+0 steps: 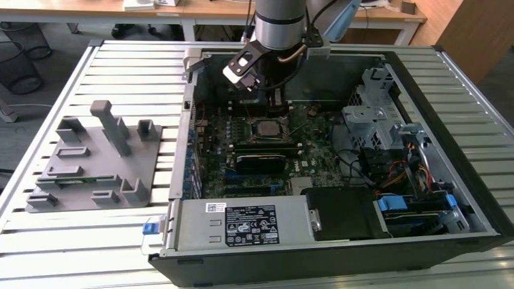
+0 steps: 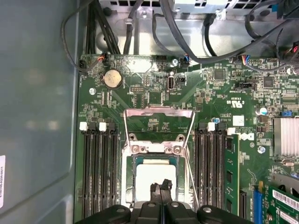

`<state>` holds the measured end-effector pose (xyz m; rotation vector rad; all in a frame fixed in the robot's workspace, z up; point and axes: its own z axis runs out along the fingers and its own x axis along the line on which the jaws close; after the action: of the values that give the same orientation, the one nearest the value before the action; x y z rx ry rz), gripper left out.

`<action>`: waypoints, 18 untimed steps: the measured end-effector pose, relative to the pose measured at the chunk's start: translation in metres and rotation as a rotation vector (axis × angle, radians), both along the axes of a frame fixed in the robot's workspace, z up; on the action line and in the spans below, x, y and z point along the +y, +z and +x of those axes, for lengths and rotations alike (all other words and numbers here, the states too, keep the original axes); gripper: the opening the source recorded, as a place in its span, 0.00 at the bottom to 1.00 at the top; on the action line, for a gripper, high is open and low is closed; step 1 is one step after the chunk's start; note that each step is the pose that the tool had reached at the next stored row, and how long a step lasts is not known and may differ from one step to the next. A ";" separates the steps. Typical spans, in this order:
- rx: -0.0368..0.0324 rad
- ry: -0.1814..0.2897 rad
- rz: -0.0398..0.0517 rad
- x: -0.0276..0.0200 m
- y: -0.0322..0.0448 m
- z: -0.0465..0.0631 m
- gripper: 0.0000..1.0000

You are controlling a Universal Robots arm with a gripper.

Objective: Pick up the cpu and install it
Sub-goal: 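Close the cpu cover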

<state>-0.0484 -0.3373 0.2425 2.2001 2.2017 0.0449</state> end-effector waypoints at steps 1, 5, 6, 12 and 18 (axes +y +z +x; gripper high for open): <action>0.0001 0.000 0.0001 0.0000 0.0004 0.000 0.11; 0.0043 0.000 0.0004 0.0000 0.0012 0.000 0.11; 0.0075 0.000 0.0003 0.0000 0.0014 0.001 0.11; 0.0196 0.000 0.0002 0.0000 0.0090 0.002 0.11; 0.0194 0.000 0.0003 0.0000 0.0122 0.002 0.11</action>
<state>-0.0463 -0.3373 0.2547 2.2101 2.2117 0.0240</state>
